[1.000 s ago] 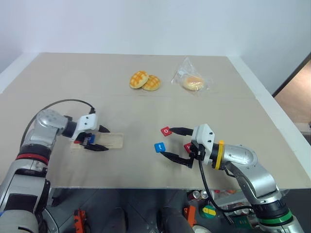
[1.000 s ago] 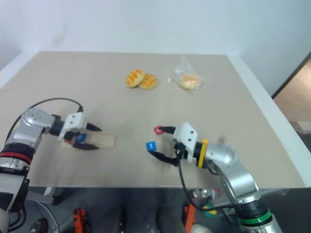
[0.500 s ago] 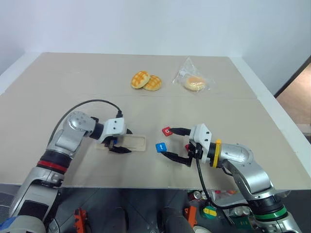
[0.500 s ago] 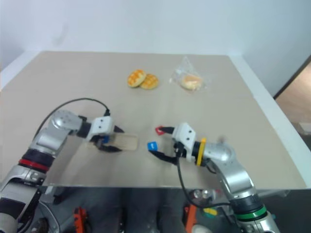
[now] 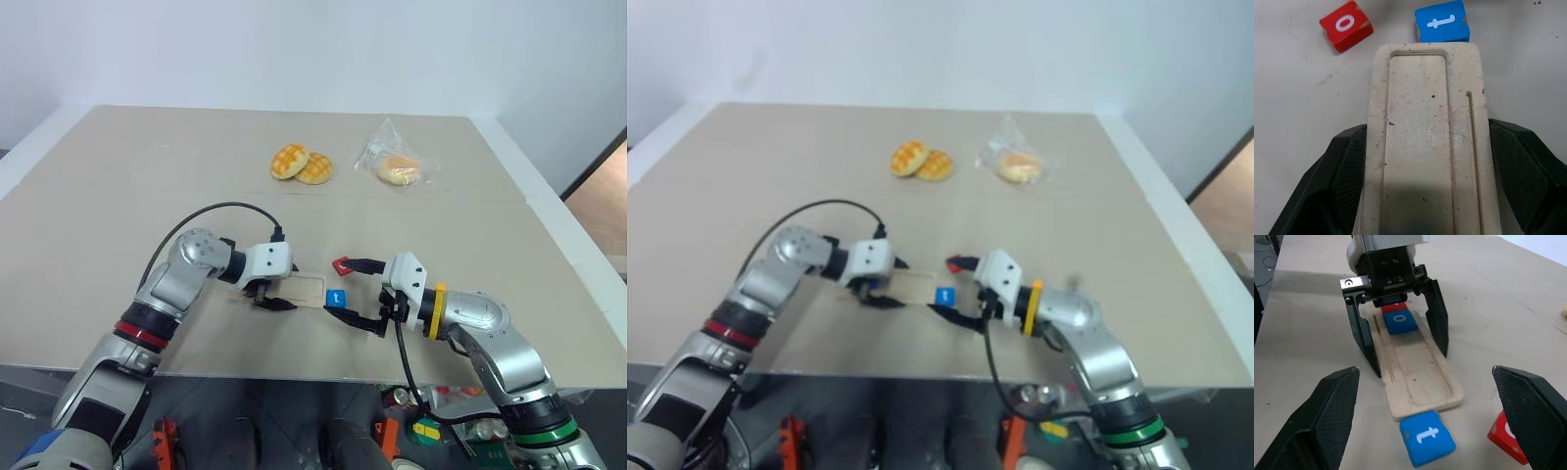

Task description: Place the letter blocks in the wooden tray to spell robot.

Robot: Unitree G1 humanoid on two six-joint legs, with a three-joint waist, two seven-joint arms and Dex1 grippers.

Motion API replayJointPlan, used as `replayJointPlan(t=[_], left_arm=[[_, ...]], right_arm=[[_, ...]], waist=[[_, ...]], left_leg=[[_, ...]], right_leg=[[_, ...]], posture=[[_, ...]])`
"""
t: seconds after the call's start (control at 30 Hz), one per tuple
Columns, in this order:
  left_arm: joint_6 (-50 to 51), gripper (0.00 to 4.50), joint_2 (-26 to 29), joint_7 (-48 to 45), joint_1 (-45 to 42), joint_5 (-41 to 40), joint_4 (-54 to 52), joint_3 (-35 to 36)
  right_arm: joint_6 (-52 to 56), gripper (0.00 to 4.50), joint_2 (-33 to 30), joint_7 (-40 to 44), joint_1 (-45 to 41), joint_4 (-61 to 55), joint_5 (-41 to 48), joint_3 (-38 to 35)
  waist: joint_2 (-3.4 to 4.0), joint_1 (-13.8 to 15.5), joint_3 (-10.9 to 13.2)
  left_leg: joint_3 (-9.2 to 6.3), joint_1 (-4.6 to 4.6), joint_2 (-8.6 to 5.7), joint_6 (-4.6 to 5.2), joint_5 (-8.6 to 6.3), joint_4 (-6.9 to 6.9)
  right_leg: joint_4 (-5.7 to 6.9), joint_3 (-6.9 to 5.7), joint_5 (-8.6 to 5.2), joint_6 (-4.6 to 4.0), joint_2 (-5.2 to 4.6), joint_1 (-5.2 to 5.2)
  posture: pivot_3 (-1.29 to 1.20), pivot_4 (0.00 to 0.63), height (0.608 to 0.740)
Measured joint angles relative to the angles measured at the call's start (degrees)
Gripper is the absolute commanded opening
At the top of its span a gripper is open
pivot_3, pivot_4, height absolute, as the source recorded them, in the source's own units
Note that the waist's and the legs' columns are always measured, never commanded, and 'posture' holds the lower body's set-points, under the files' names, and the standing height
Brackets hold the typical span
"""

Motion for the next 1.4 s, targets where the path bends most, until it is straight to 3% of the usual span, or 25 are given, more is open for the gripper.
replayJointPlan(t=[0.47,0.93,1.0,1.03,1.3,1.4], left_arm=[[1.6,3.21,-2.8,1.1,-1.3,0.4,-0.6,-3.0],[11.4,3.21,-4.7,5.7,-0.4,0.1,-4.2,-2.9],[12.5,4.21,-4.5,5.7,0.2,-0.1,-5.1,-2.9],[13.4,4.48,-4.4,5.9,0.6,-0.4,-5.7,-2.7],[17.5,4.48,-2.8,4.8,1.5,-3.0,-9.7,-2.4],[20.4,4.48,-0.2,1.5,1.9,-8.2,-13.6,-0.5]], right_arm=[[-1.3,4.5,-2.2,0.2,2.4,0.3,0.0,-1.9],[-1.5,4.5,-3.0,1.1,4.1,0.9,0.2,-3.8],[-1.5,4.5,-3.0,1.4,4.1,1.8,0.2,-3.8],[-1.5,4.5,-3.0,1.6,4.1,2.0,0.2,-3.8],[-0.7,4.5,-3.6,1.8,2.4,3.5,1.4,-5.5],[0.7,4.5,-5.8,2.4,1.6,4.4,2.9,-8.2]], waist=[[0.01,0.0,0.0],[0.02,0.0,0.0],[0.03,0.0,0.0],[0.03,0.0,0.0],[0.09,-0.1,0.1],[0.11,-0.2,0.1]], left_leg=[[-0.02,-0.06,-0.22,0.0,0.0,-0.02],[-0.08,-0.05,-0.34,0.09,0.08,0.03],[-0.07,-0.06,-0.34,0.09,0.08,0.01],[-0.08,-0.06,-0.34,0.09,0.08,-0.01],[-0.11,-0.32,-0.33,0.09,0.07,-0.07],[-0.13,-0.35,-0.3,0.09,0.07,-0.08]], right_leg=[[-0.05,0.21,-0.07,0.25,-0.09,0.01],[-0.06,0.36,-0.03,0.34,-0.08,0.11],[-0.07,0.37,-0.05,0.35,-0.08,0.09],[-0.07,0.36,-0.06,0.35,-0.08,0.09],[-0.07,0.34,-0.11,0.34,-0.06,-0.17],[-0.06,0.32,-0.11,0.33,-0.05,-0.21]], posture=[[0.0,0.15,0.74],[0.0,0.15,0.74],[0.0,0.15,0.74],[0.0,0.15,0.74],[0.0,0.15,0.74],[0.0,0.15,0.74]])
